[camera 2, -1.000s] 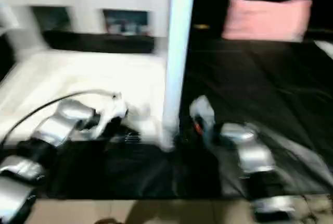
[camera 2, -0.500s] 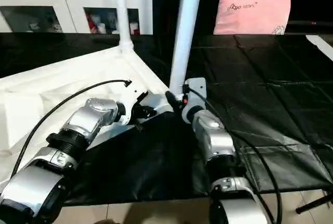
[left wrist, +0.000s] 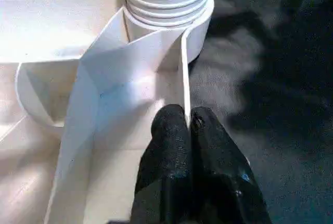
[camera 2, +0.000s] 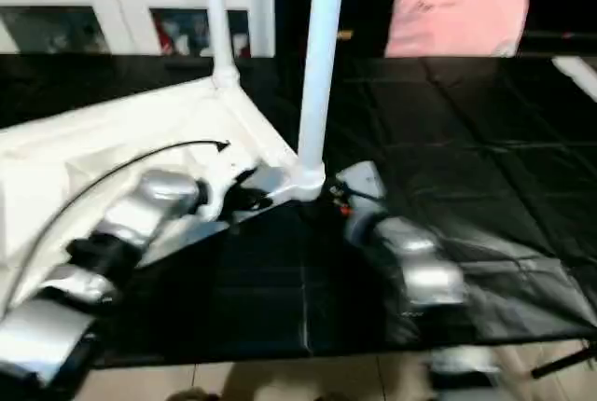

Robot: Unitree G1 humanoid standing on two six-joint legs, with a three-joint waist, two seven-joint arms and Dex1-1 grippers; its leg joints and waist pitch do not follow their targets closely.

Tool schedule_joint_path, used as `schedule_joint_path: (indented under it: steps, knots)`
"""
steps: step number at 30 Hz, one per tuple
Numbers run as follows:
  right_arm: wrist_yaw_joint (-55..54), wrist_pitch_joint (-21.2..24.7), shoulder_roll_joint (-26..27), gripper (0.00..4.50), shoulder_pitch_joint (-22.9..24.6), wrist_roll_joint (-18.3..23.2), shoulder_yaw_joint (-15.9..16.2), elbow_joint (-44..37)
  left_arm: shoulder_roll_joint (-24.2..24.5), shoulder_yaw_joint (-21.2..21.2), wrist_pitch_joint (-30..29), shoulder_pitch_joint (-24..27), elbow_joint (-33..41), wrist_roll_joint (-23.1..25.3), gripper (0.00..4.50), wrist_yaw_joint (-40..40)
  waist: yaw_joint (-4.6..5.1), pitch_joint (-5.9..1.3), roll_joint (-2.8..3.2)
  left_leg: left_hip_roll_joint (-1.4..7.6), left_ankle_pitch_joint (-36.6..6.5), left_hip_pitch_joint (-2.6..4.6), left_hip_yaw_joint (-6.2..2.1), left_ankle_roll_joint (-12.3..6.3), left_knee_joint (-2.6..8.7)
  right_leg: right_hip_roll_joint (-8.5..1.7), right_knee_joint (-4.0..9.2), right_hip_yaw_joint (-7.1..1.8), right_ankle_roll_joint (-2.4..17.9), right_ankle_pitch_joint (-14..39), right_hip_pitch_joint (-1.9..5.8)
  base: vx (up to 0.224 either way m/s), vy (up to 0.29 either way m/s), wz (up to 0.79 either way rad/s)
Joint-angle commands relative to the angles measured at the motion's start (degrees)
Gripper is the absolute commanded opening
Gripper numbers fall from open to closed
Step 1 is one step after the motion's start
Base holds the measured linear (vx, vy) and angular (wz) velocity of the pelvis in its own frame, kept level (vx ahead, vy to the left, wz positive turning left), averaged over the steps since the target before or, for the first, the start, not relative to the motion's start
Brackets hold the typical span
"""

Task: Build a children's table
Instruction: Rotate leg to tighten

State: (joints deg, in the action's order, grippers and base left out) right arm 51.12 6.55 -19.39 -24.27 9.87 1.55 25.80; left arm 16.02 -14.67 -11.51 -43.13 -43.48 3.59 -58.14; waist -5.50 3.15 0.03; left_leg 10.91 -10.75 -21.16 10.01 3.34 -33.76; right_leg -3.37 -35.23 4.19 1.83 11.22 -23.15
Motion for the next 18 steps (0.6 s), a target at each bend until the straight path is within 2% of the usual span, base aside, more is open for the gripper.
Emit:
schedule_joint_path:
  steps: [1, 4, 6, 9, 10, 11, 12, 18]
  knots:
    - [6.48, -0.4, -2.23, 4.4, -0.06, 1.7, 0.85, -2.08, 0.84, -2.33, 3.86, 0.22, 2.52, -0.69, 0.0, -6.73, -0.46, -4.03, -0.43, 2.48, -4.8, 0.39, -0.59, -6.8, 3.07, -5.26, 3.57, -3.05, 13.7, 0.13, 4.06, 0.0, 0.0, 0.0]
    - [12.11, 0.03, -5.22, 4.4, -0.58, 3.03, 1.71, -2.79, 2.72, -3.89, 5.64, 1.06, 3.73, -1.11, 0.0, -12.37, -0.98, -3.98, -0.33, 2.9, -5.74, 0.63, -0.57, -5.74, 3.2, -5.3, 3.63, -3.04, 13.7, 2.81, 3.78, 0.0, 0.0, 0.0]
    - [17.0, 1.21, -7.49, 4.4, -1.2, 3.85, 2.74, -3.35, 4.28, -5.15, 6.55, 1.47, 4.35, -1.01, 0.0, -16.21, -1.57, -4.01, -0.25, 2.95, -5.52, 0.69, -0.51, -5.6, 3.12, -5.22, 3.41, -3.06, 14.02, 2.21, 3.63, 0.0, 0.0, 0.0]
    - [19.31, 1.08, -8.55, 4.4, -1.57, 3.67, 3.62, -3.43, 5.05, -5.82, 7.69, 1.58, 4.4, -0.77, 0.0, -18.13, -2.15, -4.04, -0.4, 2.86, -5.37, 0.68, -0.48, -5.58, 3.02, -5.27, 3.34, -3.06, 13.61, 2.4, 3.56, 0.0, 0.0, 0.0]
    - [20.54, 0.13, -9.18, 4.4, -1.94, 2.83, 4.57, -3.2, 5.64, -6.44, 8.47, 1.68, 4.52, -0.61, 0.0, -19.79, -2.53, -4.0, -0.42, 2.81, -5.64, 0.67, -0.49, -5.15, 3.04, -5.42, 3.49, -3.08, 13.09, 3.93, 3.51, 0.0, 0.0, 0.0]
    - [22.37, -1.7, -10.14, 4.4, -2.63, 0.51, 6.81, -2.32, 6.43, -7.34, 9.64, 1.58, 4.46, -0.09, 0.0, -21.87, -2.56, -4.02, -0.44, 2.81, -5.75, 0.63, -0.49, -4.98, 3.05, -5.45, 3.52, -3.08, 12.94, 4.38, 3.53, 0.0, 0.0, 0.0]
    - [22.83, -2.49, -10.34, 4.4, -2.94, -0.52, 7.72, -1.77, 6.66, -7.67, 10.24, 1.47, 4.37, 0.18, 0.0, -22.42, -2.56, -4.02, -0.42, 2.81, -5.76, 0.6, -0.53, -4.59, 3.09, -5.37, 3.5, -3.03, 12.68, 4.88, 3.48, 0.0, 0.0, 0.0]
    - [25.54, -3.98, -9.59, 4.4, -4.13, -1.27, 9.91, -0.18, 7.59, -8.71, 11.49, 1.72, 5.53, -0.09, 0.0, -25.94, -2.72, -4.17, -0.44, 2.85, -5.22, 0.59, -0.55, -4.45, 3.02, -5.33, 3.22, -3.05, 12.96, 3.59, 3.52, 0.0, 0.0, 0.0]
